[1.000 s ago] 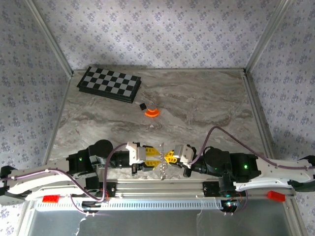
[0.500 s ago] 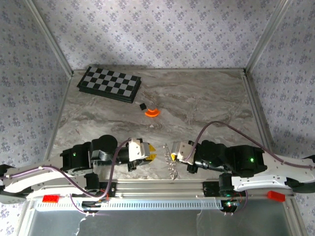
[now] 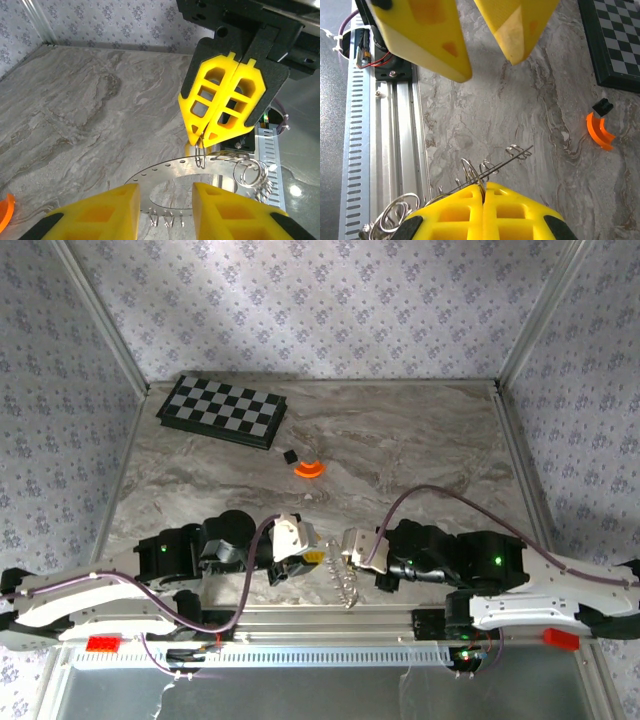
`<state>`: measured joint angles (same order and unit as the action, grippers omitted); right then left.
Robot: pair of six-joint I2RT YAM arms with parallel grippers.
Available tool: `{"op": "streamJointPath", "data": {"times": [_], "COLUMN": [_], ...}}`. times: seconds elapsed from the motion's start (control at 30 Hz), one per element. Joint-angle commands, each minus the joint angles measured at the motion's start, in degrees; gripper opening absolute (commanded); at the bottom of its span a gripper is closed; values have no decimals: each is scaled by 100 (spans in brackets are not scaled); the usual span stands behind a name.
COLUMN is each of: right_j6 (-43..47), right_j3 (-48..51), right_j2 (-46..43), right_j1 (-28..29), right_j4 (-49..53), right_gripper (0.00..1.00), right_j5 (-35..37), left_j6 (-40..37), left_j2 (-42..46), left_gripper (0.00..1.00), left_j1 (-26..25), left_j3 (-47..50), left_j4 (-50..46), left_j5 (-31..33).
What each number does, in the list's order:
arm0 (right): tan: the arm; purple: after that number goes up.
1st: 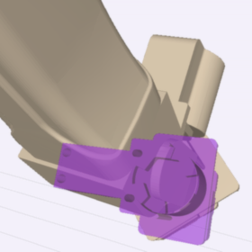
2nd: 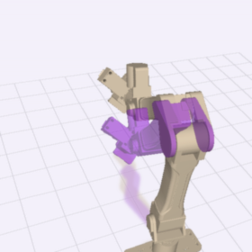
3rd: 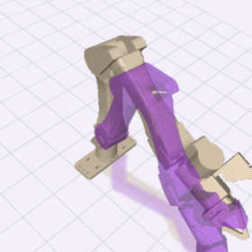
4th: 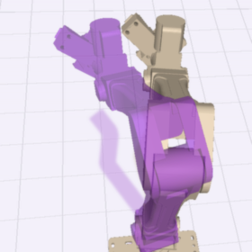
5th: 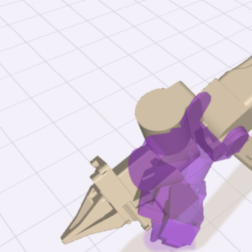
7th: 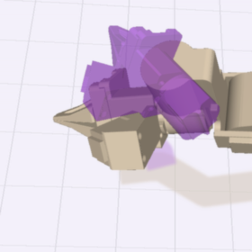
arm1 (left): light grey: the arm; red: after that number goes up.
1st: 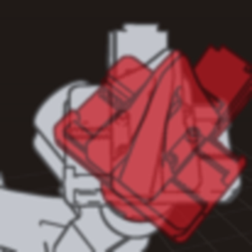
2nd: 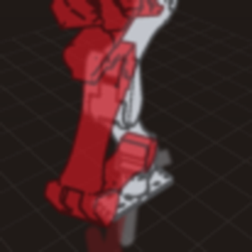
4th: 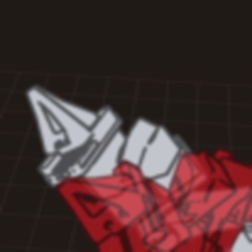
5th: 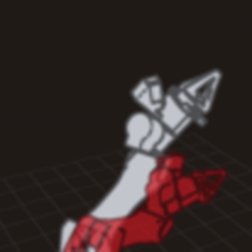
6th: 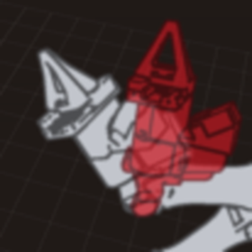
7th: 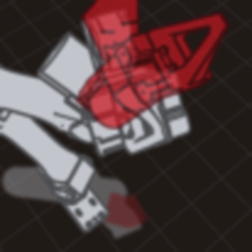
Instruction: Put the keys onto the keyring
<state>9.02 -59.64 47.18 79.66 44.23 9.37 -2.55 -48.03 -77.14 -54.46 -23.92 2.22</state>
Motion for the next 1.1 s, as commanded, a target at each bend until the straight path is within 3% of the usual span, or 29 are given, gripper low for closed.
{"op": "streamJointPath", "data": {"times": [0.0, 0.53, 1.07], "right_j6": [127, 259, 270], "right_j3": [-106, -5, 104], "right_j2": [-152, -160, -138], "right_j1": [-171, -724, -987], "right_j4": [-79, -250, -507], "right_gripper": [0, 0, 0], "right_j5": [-228, -828, -935], "left_j6": [129, 54, 55], "left_j2": [120, -297, -802], "left_gripper": [36, 39, 23], "left_j1": [39, 285, 354], "left_j3": [21, 69, 77], "left_j4": [131, 749, 1021], "left_j5": [-87, -721, -723]}}
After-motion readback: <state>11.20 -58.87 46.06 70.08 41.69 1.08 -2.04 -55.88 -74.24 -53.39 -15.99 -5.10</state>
